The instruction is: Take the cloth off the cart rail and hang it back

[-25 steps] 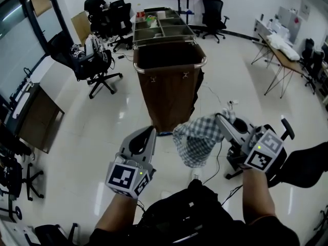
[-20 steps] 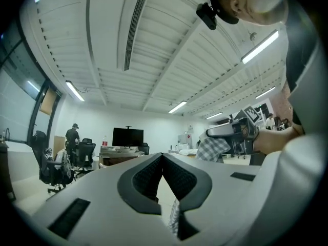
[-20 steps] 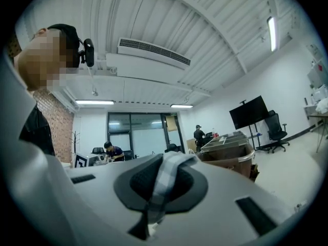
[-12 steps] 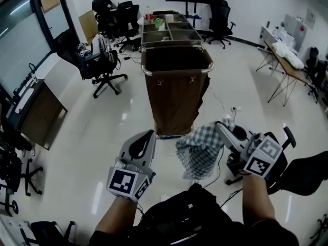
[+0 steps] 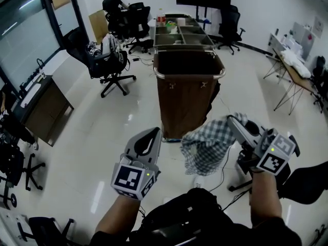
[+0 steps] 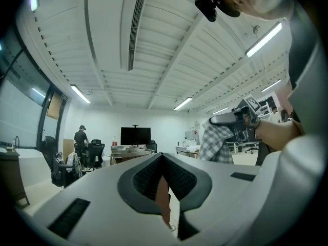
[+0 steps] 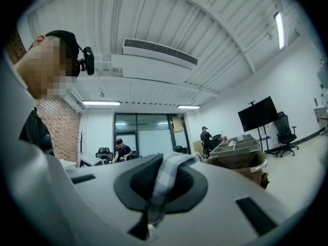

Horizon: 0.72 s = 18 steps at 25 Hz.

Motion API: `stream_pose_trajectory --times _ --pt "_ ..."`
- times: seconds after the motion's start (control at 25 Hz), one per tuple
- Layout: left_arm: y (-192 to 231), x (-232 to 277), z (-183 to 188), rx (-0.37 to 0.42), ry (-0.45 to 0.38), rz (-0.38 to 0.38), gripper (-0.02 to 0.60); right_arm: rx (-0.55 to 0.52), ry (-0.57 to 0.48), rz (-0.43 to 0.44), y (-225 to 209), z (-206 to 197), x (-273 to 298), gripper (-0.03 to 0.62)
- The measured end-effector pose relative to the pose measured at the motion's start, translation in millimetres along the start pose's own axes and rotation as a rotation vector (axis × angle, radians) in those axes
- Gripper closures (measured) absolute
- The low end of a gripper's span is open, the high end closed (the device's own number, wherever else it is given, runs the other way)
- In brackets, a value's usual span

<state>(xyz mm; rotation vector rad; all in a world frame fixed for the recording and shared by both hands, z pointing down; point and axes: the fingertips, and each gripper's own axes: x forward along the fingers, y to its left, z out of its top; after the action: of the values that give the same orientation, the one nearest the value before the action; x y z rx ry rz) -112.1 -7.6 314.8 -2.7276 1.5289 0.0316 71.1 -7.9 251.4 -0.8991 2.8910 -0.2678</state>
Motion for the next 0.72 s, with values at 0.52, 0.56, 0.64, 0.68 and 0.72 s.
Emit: stream_pose_trajectory --times 0.52,0.56,0.64,0.68,0.72 --pt "74.5 36.2 52.9 0.048 -0.097 0.074 0.581 -0.060 -0.069 0.009 -53.7 75.9 88.3 0.576" --pt "83.9 42.4 55.5 0.038 -0.105 0.084 0.581 -0.039 -0.083 0.012 -63.3 80.7 95.0 0.576" --pt "95.9 51.9 54.6 0.029 -0.118 0.098 0.581 -0.025 -0.120 0.023 -75.5 92.8 104.9 0.577" --pt "97.5 55.4 50.2 0.031 -0.123 0.102 0.581 -0.036 -0.139 0.027 -78.8 97.8 107.2 0.577" --pt "97.5 59.5 44.4 0.035 -0.124 0.103 0.581 -0.045 -0.156 0.031 -83.1 100.6 108.2 0.577"
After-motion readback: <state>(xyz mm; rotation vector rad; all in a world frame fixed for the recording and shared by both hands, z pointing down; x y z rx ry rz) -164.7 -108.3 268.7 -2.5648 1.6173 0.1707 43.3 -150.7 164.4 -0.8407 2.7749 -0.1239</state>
